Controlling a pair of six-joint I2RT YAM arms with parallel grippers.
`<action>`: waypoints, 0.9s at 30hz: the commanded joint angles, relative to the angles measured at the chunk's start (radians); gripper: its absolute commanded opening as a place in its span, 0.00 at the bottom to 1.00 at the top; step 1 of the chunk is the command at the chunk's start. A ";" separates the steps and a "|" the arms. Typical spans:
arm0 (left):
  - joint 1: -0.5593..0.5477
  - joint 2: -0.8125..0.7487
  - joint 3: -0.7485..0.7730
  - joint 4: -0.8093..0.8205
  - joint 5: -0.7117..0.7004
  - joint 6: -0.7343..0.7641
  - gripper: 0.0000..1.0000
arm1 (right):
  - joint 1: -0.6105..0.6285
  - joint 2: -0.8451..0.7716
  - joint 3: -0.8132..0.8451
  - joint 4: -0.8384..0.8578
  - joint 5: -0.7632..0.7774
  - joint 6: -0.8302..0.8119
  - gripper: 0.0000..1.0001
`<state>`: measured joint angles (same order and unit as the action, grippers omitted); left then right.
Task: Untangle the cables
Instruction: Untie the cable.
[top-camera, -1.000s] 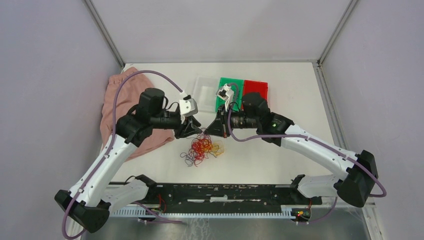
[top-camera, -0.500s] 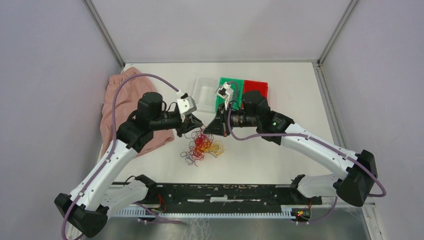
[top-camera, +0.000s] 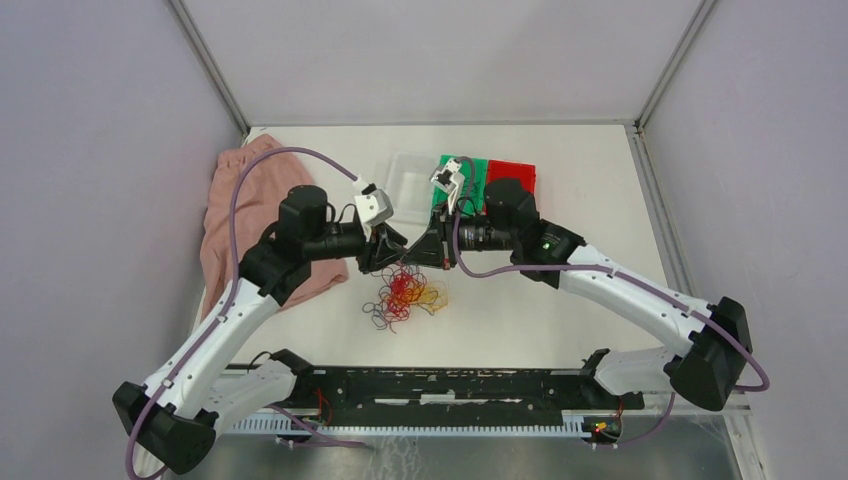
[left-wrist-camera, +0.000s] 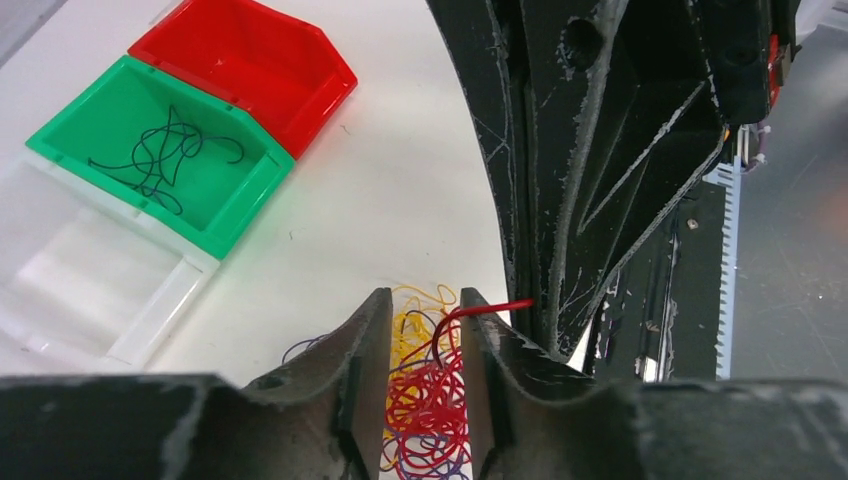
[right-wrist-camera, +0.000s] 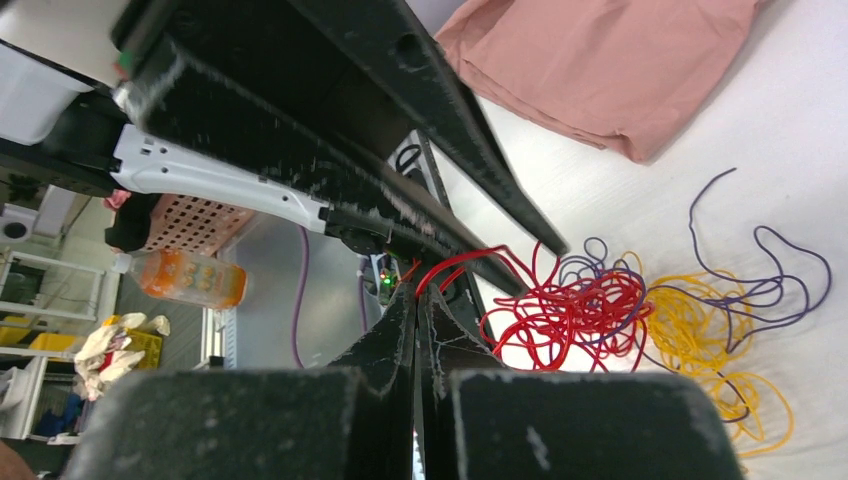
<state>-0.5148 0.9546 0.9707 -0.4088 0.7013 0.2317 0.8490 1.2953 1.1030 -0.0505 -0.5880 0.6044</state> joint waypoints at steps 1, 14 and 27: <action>-0.008 0.002 -0.002 0.064 0.066 -0.029 0.40 | 0.001 0.004 0.038 0.113 -0.038 0.040 0.00; -0.007 0.004 0.096 -0.009 0.035 -0.028 0.03 | -0.059 -0.131 -0.065 0.073 0.066 0.025 0.47; -0.008 0.001 0.215 0.018 0.075 -0.117 0.03 | -0.151 -0.156 -0.149 0.172 0.136 0.110 0.78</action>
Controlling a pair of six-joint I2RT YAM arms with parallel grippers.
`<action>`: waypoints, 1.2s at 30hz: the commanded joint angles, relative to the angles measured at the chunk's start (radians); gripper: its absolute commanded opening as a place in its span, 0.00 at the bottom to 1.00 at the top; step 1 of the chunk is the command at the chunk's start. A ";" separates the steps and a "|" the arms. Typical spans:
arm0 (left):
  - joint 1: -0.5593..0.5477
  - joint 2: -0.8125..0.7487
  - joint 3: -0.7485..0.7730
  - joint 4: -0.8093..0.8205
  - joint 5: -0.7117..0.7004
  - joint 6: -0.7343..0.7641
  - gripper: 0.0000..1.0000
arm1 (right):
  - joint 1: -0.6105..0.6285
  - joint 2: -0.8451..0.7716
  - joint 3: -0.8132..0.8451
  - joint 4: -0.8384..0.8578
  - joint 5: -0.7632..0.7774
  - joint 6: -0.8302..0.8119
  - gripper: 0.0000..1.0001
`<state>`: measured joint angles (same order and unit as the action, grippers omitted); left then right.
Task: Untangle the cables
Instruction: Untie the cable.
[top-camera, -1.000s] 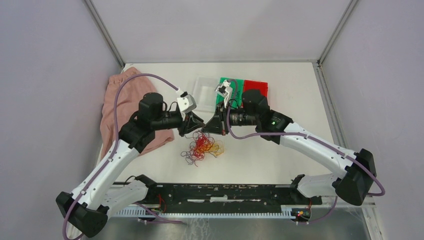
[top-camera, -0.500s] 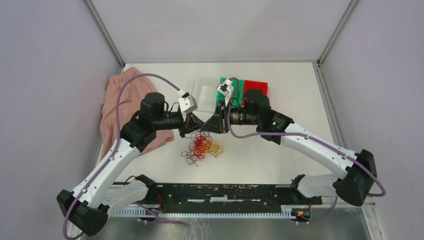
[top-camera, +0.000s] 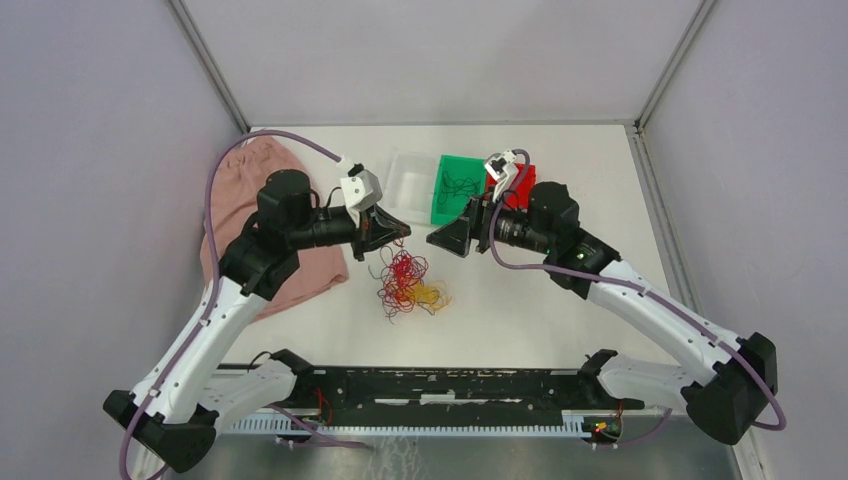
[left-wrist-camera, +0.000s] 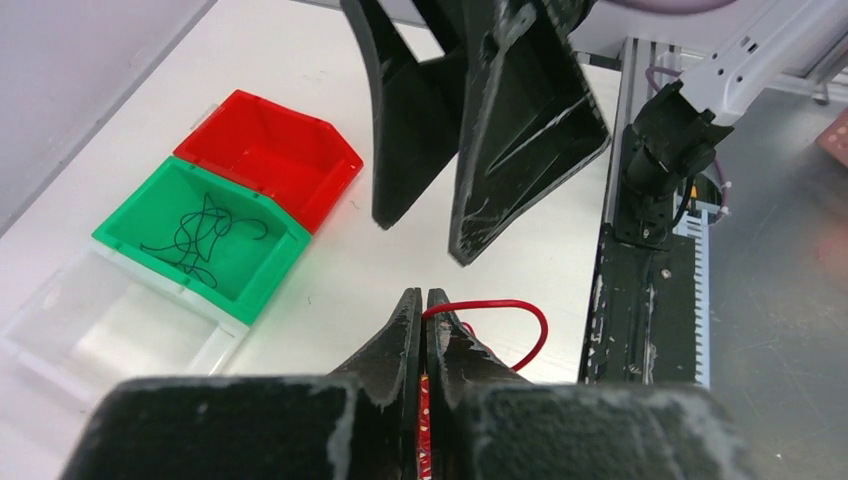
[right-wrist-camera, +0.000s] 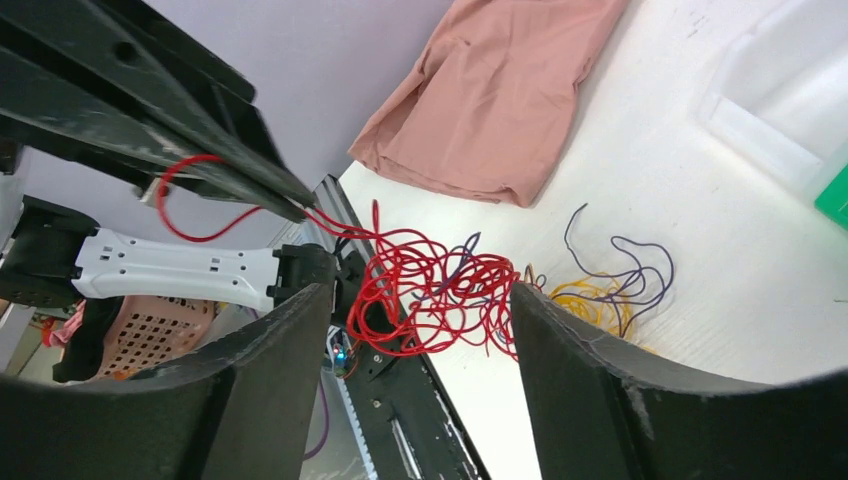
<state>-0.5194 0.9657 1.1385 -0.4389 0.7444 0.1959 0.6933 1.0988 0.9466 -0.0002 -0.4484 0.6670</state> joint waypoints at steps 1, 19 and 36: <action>-0.002 -0.010 0.047 0.056 0.033 -0.090 0.03 | 0.008 0.052 0.013 0.147 -0.007 0.060 0.80; -0.003 0.018 0.066 0.115 0.061 -0.169 0.03 | 0.096 0.206 0.015 0.448 0.078 0.199 0.85; -0.003 0.018 0.156 0.132 0.104 -0.280 0.03 | 0.137 0.300 -0.013 0.597 0.147 0.263 0.81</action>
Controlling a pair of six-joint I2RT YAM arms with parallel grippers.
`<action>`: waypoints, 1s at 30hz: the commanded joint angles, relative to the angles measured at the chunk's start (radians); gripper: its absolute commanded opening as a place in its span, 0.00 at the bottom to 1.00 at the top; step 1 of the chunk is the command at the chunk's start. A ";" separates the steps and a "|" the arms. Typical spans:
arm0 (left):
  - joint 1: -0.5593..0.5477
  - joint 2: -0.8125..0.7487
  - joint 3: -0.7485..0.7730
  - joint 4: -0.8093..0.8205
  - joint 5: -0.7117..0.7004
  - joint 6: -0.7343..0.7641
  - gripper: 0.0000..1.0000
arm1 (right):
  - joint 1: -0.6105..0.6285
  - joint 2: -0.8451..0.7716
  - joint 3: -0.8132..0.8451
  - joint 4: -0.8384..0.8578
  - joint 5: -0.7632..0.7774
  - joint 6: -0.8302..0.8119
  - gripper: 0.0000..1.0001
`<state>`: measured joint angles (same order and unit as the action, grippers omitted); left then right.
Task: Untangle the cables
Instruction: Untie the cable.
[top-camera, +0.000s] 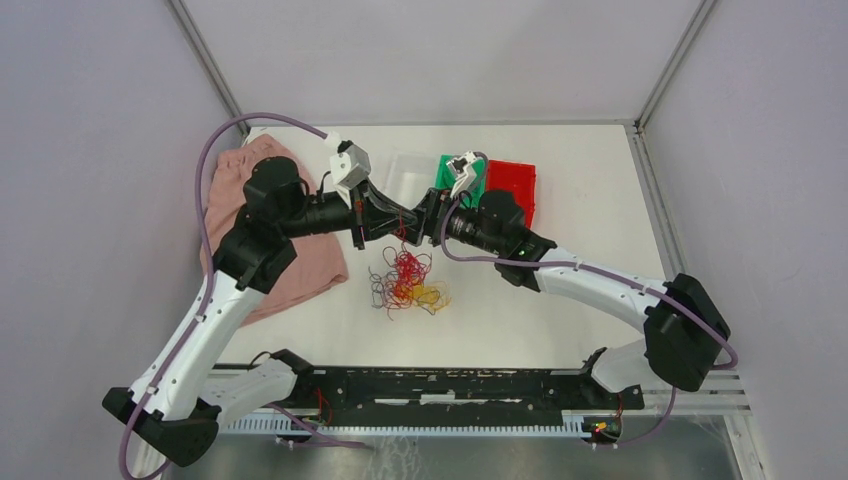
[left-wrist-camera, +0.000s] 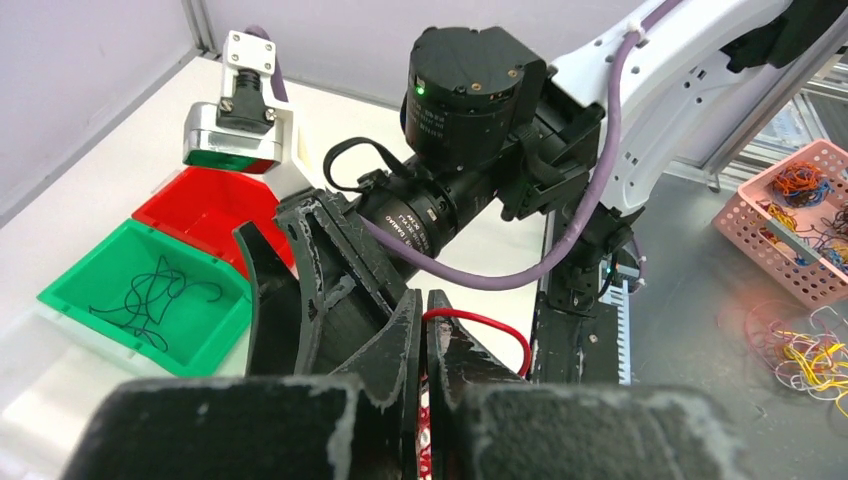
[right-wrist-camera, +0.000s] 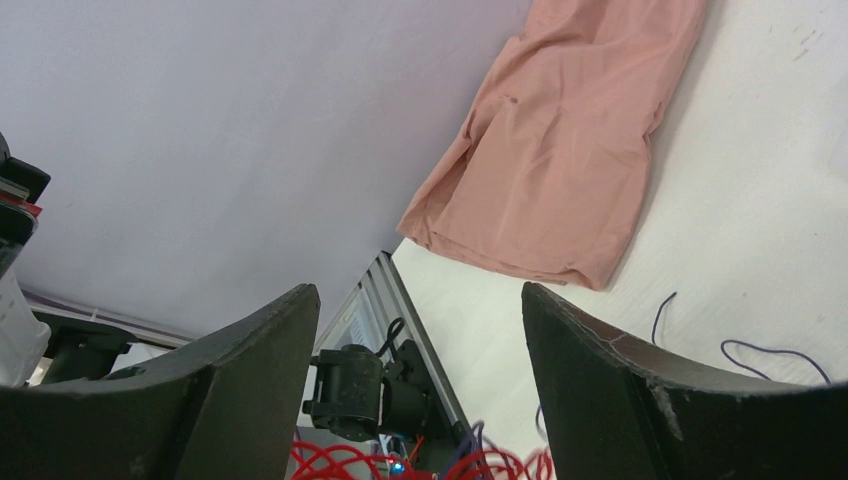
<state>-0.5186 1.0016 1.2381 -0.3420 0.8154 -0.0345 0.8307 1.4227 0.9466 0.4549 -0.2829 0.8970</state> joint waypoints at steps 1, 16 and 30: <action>-0.003 -0.022 0.056 0.030 0.027 -0.042 0.03 | 0.001 -0.035 -0.018 0.135 -0.032 0.032 0.81; -0.003 -0.035 0.020 0.043 -0.007 -0.035 0.03 | -0.046 -0.357 -0.197 -0.017 0.050 0.015 0.84; -0.004 -0.025 -0.009 0.063 -0.032 -0.048 0.03 | -0.039 -0.257 -0.129 0.177 -0.004 0.111 0.84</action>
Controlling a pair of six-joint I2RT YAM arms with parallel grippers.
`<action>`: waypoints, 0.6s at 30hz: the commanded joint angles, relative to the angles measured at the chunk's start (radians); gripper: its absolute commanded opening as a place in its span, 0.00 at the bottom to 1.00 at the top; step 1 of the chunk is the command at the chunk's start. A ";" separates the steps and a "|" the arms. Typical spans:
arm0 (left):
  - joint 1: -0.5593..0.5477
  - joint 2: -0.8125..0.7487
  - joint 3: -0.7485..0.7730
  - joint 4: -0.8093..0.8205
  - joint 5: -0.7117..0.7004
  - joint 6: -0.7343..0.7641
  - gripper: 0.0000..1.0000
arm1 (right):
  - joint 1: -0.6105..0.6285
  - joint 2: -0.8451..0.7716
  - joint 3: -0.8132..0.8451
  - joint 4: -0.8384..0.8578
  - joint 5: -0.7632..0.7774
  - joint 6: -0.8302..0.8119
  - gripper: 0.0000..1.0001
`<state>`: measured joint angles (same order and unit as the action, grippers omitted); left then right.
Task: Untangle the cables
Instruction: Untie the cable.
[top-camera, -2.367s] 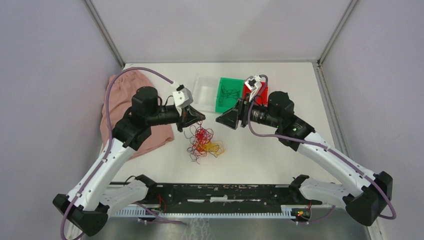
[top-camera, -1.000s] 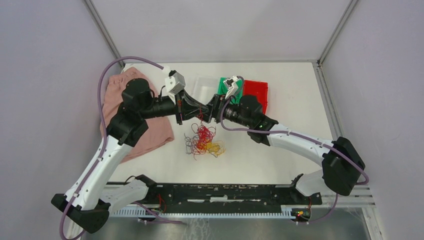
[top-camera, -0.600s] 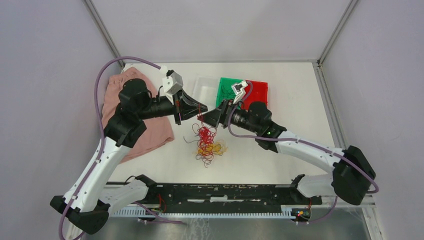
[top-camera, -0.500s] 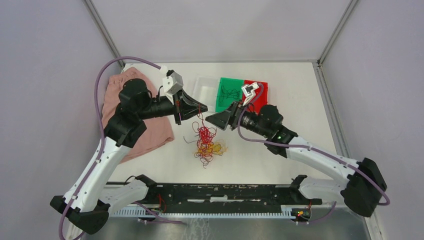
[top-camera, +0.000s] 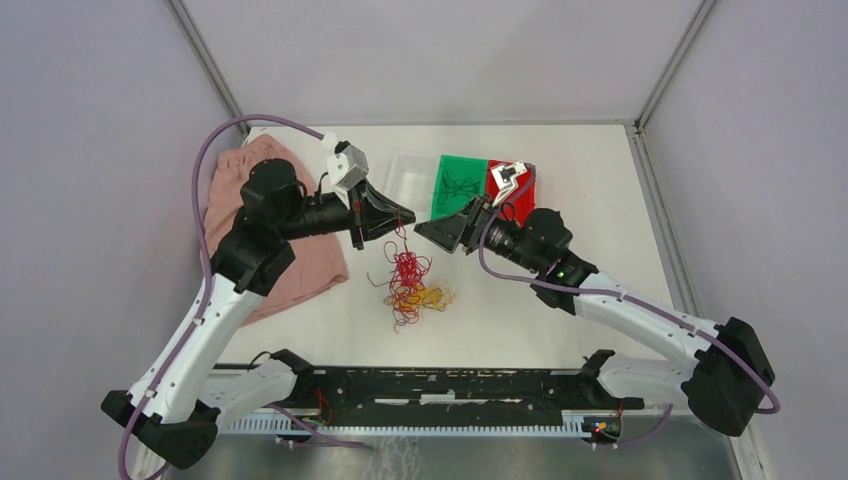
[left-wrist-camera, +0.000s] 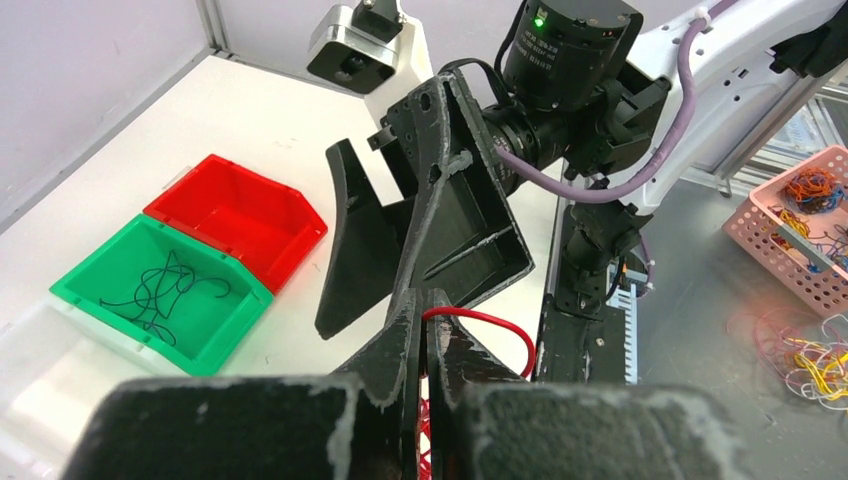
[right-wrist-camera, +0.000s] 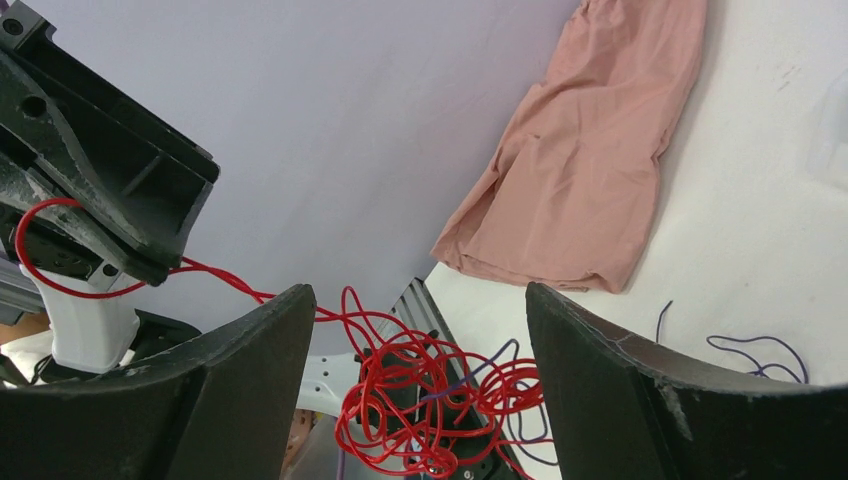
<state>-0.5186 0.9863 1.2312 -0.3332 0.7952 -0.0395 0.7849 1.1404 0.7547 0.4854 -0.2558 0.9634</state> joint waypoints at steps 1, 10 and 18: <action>-0.003 -0.009 -0.004 0.055 -0.013 -0.043 0.03 | 0.009 0.033 0.067 0.156 -0.033 0.049 0.84; -0.004 -0.002 -0.012 0.059 -0.023 -0.029 0.03 | 0.026 0.057 0.068 0.183 -0.046 0.051 0.84; -0.005 0.002 -0.001 0.063 -0.025 -0.038 0.03 | 0.058 0.147 0.127 0.203 -0.062 0.047 0.83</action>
<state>-0.5190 0.9897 1.2156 -0.3328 0.7795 -0.0410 0.8227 1.2533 0.8131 0.6106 -0.2905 1.0031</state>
